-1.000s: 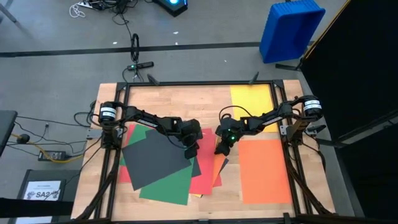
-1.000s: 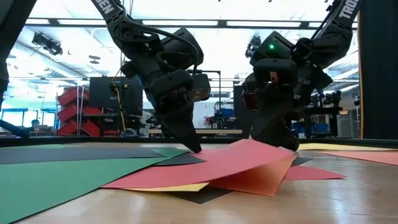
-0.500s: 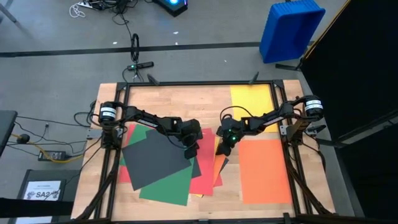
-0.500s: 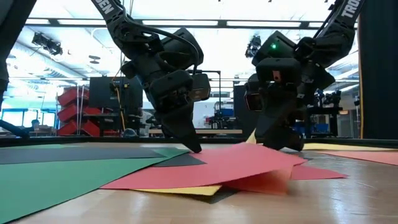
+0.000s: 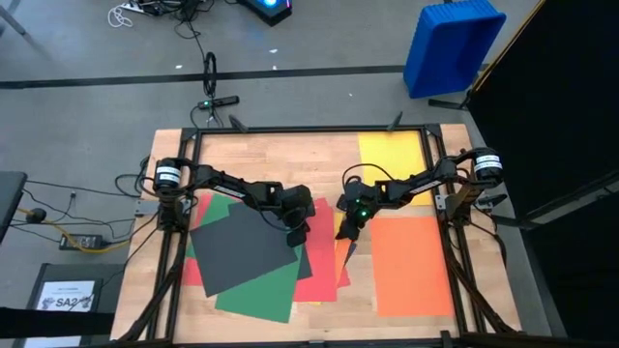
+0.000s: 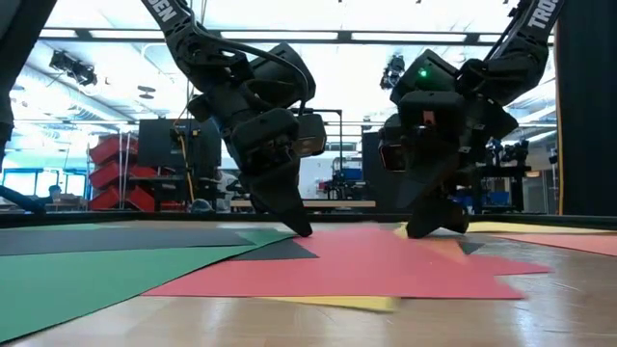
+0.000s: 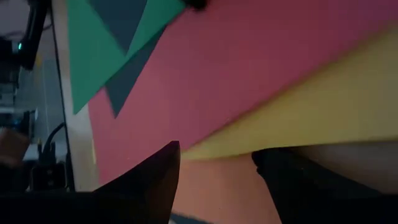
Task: Organize paper
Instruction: Stack the yellow colored paper on top of the yellow colored papers
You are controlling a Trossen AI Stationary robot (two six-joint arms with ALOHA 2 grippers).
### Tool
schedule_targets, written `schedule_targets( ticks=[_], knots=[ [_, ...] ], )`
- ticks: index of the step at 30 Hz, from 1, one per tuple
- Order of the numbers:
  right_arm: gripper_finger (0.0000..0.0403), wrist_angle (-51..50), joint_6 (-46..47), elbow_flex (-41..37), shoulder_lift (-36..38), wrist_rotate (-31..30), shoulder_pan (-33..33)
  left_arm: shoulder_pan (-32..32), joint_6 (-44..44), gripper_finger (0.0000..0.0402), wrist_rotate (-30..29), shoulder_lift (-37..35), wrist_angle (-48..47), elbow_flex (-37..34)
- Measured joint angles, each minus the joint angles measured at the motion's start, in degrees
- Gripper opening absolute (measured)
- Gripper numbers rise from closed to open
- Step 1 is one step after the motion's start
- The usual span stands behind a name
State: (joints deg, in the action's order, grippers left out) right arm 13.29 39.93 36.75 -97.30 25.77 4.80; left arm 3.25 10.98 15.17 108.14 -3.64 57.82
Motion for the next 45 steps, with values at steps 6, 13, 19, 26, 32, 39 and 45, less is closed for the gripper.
schedule_targets(
  ticks=[6, 13, 19, 26, 32, 39, 45],
  knots=[
    [0.0199, 1.4, 1.0, 0.0, 0.0, -0.7, 1.2, 0.0, 0.0, 0.0000, 0.0, 0.0, 0.0, 0.0],
    [0.0197, 1.5, 1.0, 0.0, 0.0, -1.1, 1.3, 0.0, 0.0, 0.0000, 0.0, 0.0, 0.1, 0.0],
    [0.0174, 1.5, 1.2, 0.1, 0.0, -5.6, 1.4, 0.0, 0.0, 0.0000, 0.0, 0.0, 0.2, 0.0],
    [0.0099, 1.6, 0.6, 0.1, 0.0, -9.6, 1.4, 0.0, 0.0, 0.0000, 0.0, 0.0, 0.4, 0.0],
    [0.0010, 1.7, -1.9, 0.1, 0.0, -9.7, 1.4, 0.0, 0.0, 0.0000, 0.0, 0.0, 0.4, 0.0],
    [0.0001, 1.7, -4.7, 0.1, 0.1, -9.7, 1.4, 0.1, 0.0, 0.0000, 3.4, 0.1, 0.4, 0.4],
    [0.0000, 1.5, -6.5, 0.1, 2.9, -9.7, 1.4, 0.1, -0.2, 0.0000, 5.1, -0.4, 0.0, 2.5]
  ],
)
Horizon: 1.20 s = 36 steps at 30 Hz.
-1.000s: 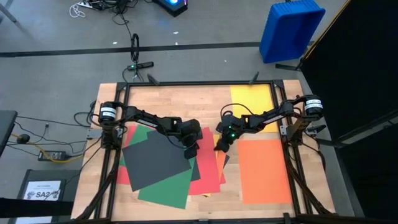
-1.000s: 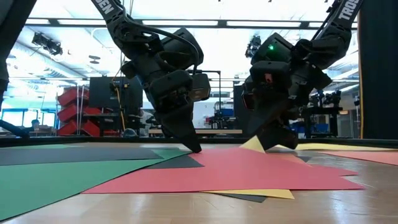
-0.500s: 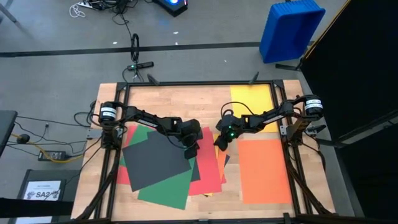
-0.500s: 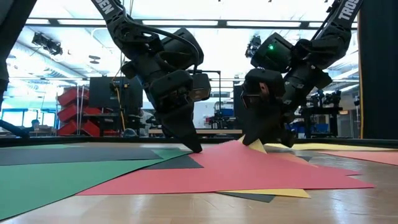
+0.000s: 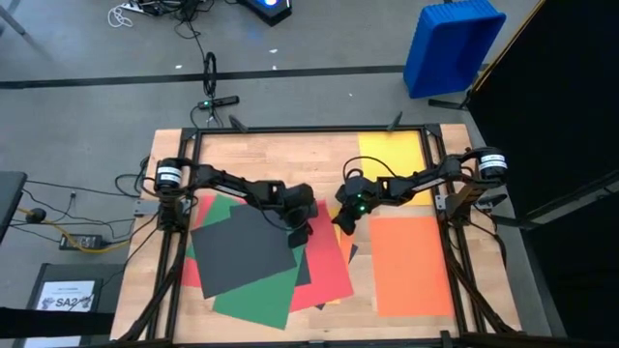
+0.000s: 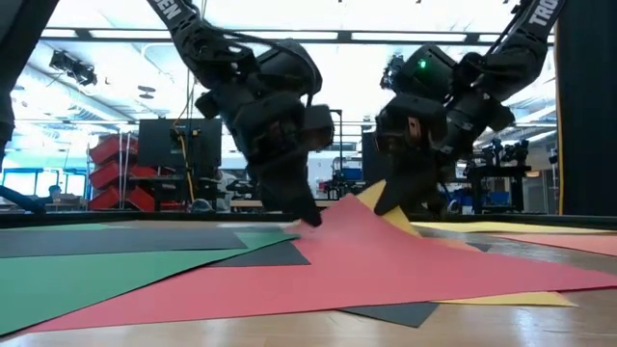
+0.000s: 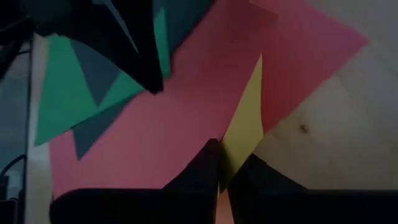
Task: Organize paper
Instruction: Stack the yellow colored paper on top of the yellow colored papers
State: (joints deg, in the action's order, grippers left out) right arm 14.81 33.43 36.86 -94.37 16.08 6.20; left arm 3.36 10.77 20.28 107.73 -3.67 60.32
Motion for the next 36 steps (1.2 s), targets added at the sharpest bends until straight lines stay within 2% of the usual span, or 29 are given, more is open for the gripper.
schedule_targets(
  ticks=[8, 13, 20, 28, 32, 36],
  knots=[
    [0.0000, -1.5, -1.8, 0.1, 6.1, 0.1, 0.0, 0.1, -2.3, 0.0000, -0.1, -3.5, -5.4, 3.8],
    [0.0000, -2.6, -2.2, 0.1, 6.5, 0.4, 0.0, 0.3, -5.4, 0.0000, -1.7, -6.9, -9.2, 7.2],
    [0.0000, -2.7, -2.9, 0.1, 6.5, 0.1, -0.1, 1.2, -12.1, 0.0005, -11.2, -10.7, -12.8, 9.8],
    [0.0000, -2.5, -5.6, 0.4, 6.6, 0.0, -1.5, 7.0, -15.7, 0.0073, -11.2, -10.4, -20.6, 9.5],
    [0.0000, -2.5, -8.5, 1.4, 6.6, -0.8, -2.3, 9.8, -18.0, 0.0116, -8.4, -10.3, -20.0, 9.1],
    [0.0000, -2.3, -10.0, 2.5, 6.6, -1.4, -2.5, 11.7, -21.2, 0.0141, -6.6, -9.7, -20.0, 9.1]
  ],
)
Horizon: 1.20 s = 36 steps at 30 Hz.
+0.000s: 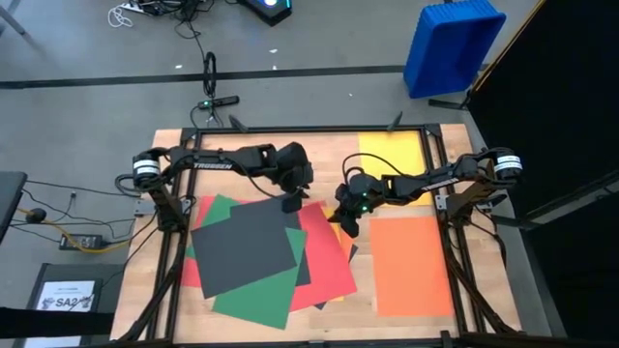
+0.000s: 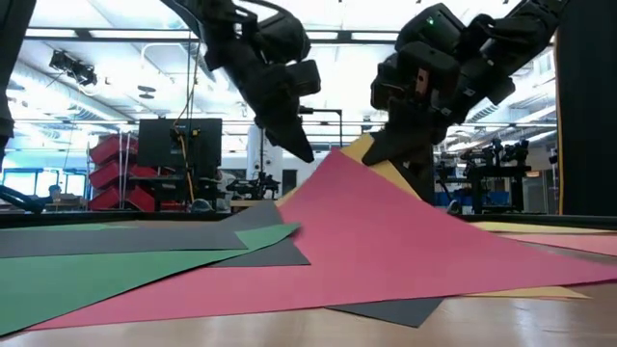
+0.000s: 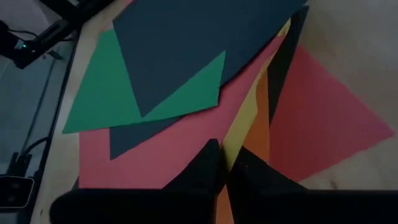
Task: Organize paper
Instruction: Stack the yellow colored paper on top of the yellow colored papers
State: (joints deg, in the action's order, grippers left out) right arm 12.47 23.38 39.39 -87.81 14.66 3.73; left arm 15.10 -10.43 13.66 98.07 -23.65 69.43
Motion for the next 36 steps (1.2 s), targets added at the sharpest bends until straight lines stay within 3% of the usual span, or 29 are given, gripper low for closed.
schedule_targets(
  ticks=[11, 29, 36],
  knots=[
    [0.0000, -0.4, -2.3, 1.0, 0.0, -0.3, 0.0, 1.4, -4.1, 0.0147, 9.9, 2.9, 0.9, 0.0],
    [0.0000, -0.6, -2.9, 1.0, 0.0, -1.2, 0.0, 1.8, -4.7, 0.0147, 12.1, 6.9, 0.5, 0.0],
    [0.0000, -0.6, -3.8, 1.0, 0.0, -6.9, 0.0, 1.8, -4.8, 0.0147, 13.6, 7.0, -0.1, 0.0]
  ],
)
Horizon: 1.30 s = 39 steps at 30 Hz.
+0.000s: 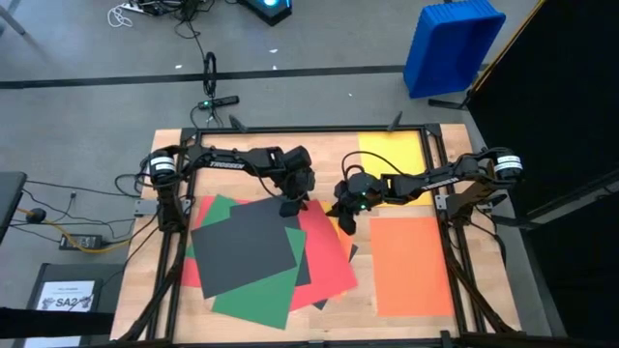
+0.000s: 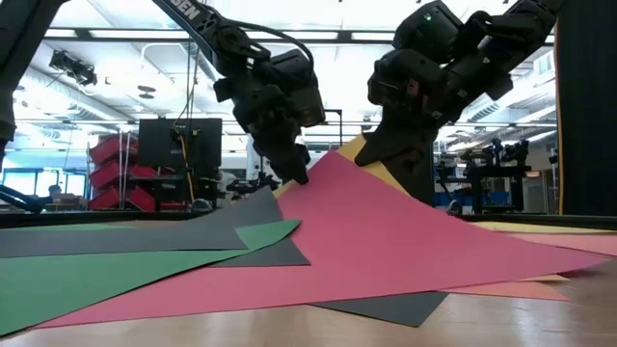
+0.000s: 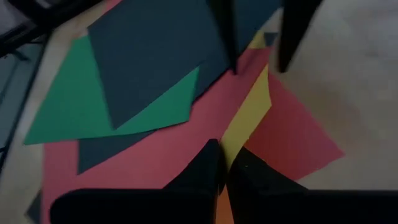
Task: Organize paper
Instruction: Stack the yellow colored paper on top of the yellow colored papers
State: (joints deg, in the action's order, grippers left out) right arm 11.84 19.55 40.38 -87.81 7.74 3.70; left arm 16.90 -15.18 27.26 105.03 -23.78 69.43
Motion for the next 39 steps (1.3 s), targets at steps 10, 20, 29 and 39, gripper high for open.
schedule_targets(
  ticks=[10, 20, 29, 39],
  knots=[
    [0.0000, -2.2, -3.7, 0.0, 0.0, -7.7, -0.6, 1.2, 0.0, 0.0147, 0.0, 0.0, -0.2, 0.2],
    [0.0000, -2.6, -5.2, 0.0, 0.0, -8.0, -1.0, 4.1, -1.8, 0.0147, -0.3, 0.0, 0.1, 0.2],
    [0.0000, -1.3, -5.3, 0.0, 0.0, -8.0, -1.0, 4.8, -2.8, 0.0147, 1.0, 0.3, 0.0, 0.2],
    [0.0000, -0.7, -5.3, 0.0, 0.0, -7.3, -1.1, 5.0, -3.3, 0.0143, 4.0, 1.6, 0.1, 0.1]
  ],
)
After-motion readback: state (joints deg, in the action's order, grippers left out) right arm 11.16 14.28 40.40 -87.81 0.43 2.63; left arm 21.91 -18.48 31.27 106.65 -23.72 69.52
